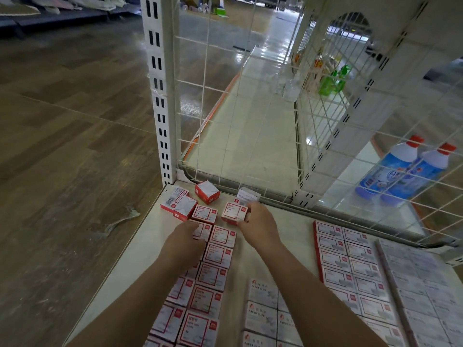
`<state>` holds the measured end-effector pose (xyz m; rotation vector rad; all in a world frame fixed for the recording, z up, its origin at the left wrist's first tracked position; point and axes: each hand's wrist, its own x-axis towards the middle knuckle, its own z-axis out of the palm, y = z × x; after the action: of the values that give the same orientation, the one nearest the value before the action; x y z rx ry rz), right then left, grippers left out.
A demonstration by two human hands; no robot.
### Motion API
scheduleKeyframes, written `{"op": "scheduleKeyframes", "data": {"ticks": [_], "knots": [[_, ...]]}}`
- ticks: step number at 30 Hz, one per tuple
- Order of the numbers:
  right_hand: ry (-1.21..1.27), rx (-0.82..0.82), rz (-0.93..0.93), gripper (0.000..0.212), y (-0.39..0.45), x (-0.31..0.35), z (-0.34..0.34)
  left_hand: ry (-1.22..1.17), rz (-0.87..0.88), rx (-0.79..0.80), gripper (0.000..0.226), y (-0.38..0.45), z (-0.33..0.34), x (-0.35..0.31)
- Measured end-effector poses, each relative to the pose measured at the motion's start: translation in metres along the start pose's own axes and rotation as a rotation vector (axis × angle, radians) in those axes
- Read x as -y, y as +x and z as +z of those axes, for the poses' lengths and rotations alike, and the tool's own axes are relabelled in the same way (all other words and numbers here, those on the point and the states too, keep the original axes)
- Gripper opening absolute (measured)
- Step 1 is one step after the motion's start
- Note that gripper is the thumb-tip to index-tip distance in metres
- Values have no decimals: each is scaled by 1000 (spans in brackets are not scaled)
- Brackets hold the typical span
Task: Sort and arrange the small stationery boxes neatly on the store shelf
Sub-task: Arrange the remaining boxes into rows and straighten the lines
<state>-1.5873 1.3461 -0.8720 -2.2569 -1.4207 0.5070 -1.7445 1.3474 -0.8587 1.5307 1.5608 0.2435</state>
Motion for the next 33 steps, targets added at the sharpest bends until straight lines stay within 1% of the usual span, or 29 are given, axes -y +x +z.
{"op": "scheduleKeyframes", "data": {"ticks": [4, 7, 14, 19, 22, 24, 28, 33], "knots": [[-66, 40, 10, 34, 7, 4, 3, 33, 27, -12, 47, -4, 0, -2], [-75, 53, 12, 35, 7, 1, 3, 31, 13, -3, 47, -5, -1, -2], [-29, -4, 68, 33, 4, -12, 0, 27, 3, 21, 48, -5, -2, 1], [16, -40, 150, 33, 4, -25, -9, 29, 3, 15, 49, -4, -1, 4], [113, -15, 125, 35, 4, -25, -8, 27, 10, 9, 50, -4, -2, 3], [174, 21, 94, 32, 1, -21, -4, 23, 10, 6, 50, -5, -2, 1], [177, 95, 50, 28, -1, -12, 8, 2, 17, 2, 49, -4, -2, 1], [182, 118, 19, 32, -1, -5, 13, -9, 53, 9, 46, -2, -4, -2]]}}
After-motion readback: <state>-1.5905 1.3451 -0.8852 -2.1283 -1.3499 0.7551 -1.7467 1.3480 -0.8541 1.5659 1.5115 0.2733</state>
